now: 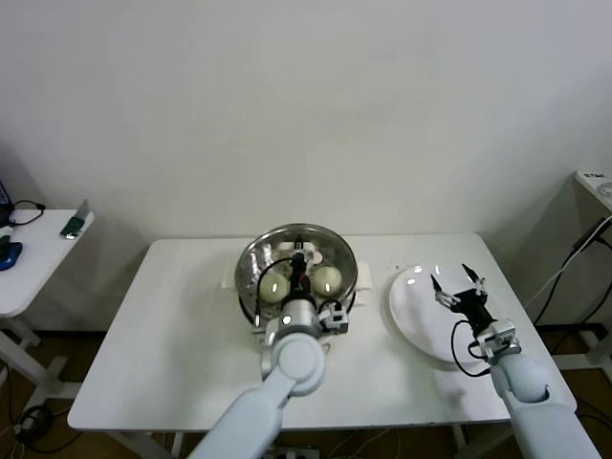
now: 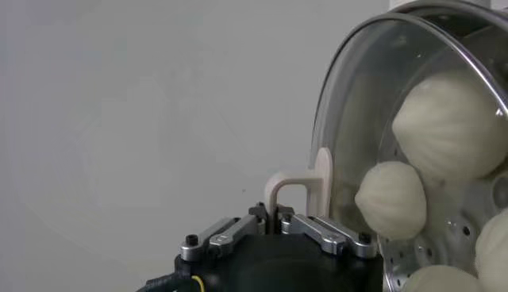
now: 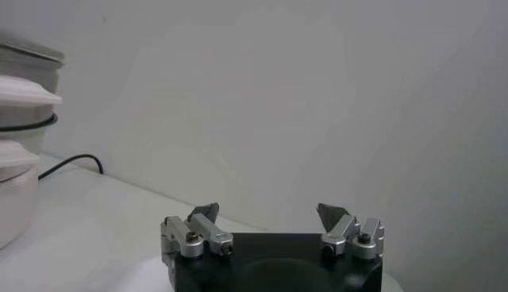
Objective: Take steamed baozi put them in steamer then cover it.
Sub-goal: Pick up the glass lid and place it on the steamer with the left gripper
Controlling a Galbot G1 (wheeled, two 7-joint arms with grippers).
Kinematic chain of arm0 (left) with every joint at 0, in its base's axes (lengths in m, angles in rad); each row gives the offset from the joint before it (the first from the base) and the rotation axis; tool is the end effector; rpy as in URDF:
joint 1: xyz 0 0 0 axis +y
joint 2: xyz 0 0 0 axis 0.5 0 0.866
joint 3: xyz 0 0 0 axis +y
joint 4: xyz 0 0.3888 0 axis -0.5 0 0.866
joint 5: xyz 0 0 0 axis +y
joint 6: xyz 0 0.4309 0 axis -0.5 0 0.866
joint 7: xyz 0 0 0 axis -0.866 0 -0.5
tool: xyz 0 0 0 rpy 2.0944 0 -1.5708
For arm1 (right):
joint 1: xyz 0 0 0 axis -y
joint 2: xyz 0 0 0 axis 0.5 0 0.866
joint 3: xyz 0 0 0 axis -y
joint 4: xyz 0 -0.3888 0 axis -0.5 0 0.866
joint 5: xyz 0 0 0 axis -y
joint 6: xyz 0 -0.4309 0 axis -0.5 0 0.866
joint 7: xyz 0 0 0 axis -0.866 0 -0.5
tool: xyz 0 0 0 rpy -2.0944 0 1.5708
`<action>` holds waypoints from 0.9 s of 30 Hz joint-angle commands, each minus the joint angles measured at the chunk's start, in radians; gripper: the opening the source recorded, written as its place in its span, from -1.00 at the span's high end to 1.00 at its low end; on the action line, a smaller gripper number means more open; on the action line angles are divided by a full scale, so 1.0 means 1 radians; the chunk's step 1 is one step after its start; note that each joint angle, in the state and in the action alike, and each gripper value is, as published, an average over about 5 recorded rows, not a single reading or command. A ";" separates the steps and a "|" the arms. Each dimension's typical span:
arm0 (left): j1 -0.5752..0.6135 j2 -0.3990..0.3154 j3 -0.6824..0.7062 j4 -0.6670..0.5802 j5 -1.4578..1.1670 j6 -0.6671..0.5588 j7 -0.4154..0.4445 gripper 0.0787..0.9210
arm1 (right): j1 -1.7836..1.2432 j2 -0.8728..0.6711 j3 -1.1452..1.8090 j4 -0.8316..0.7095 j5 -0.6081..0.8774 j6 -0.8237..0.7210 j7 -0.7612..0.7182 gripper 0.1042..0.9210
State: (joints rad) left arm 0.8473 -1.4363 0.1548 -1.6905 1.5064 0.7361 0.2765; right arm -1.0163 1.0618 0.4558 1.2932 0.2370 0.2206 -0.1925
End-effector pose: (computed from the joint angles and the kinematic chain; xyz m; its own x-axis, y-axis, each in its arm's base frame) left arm 0.4000 -0.2208 -0.2968 -0.9984 -0.0507 0.0241 0.0238 0.0049 0.9997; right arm 0.4273 -0.2225 -0.4433 -0.9822 -0.1677 0.0844 -0.1844 0.9461 -0.2662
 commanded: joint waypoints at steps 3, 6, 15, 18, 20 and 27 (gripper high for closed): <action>0.006 0.004 -0.002 0.013 -0.002 0.011 -0.011 0.84 | 0.006 0.004 0.002 -0.004 -0.002 0.000 -0.003 -0.76; 0.006 0.003 0.003 0.014 -0.009 0.016 -0.012 0.84 | 0.008 0.008 0.003 -0.009 -0.004 0.002 -0.003 -0.76; 0.009 0.003 0.007 0.020 -0.008 0.026 -0.014 0.84 | 0.009 0.010 0.011 -0.014 -0.006 0.005 -0.006 -0.76; 0.012 0.007 0.007 0.015 -0.007 0.028 -0.013 0.84 | 0.010 0.010 0.013 -0.016 -0.006 0.005 -0.007 -0.76; 0.014 0.017 0.008 0.005 -0.007 0.024 -0.011 0.84 | 0.011 0.009 0.014 -0.016 -0.006 0.005 -0.007 -0.76; 0.035 0.057 0.006 -0.079 -0.044 0.027 -0.003 0.50 | 0.010 0.002 0.013 -0.008 -0.004 -0.024 0.000 -0.76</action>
State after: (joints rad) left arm 0.8692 -1.4136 0.1611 -1.6945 1.4963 0.7360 0.2644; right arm -1.0046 1.0679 0.4693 1.2777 0.2318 0.2211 -0.1995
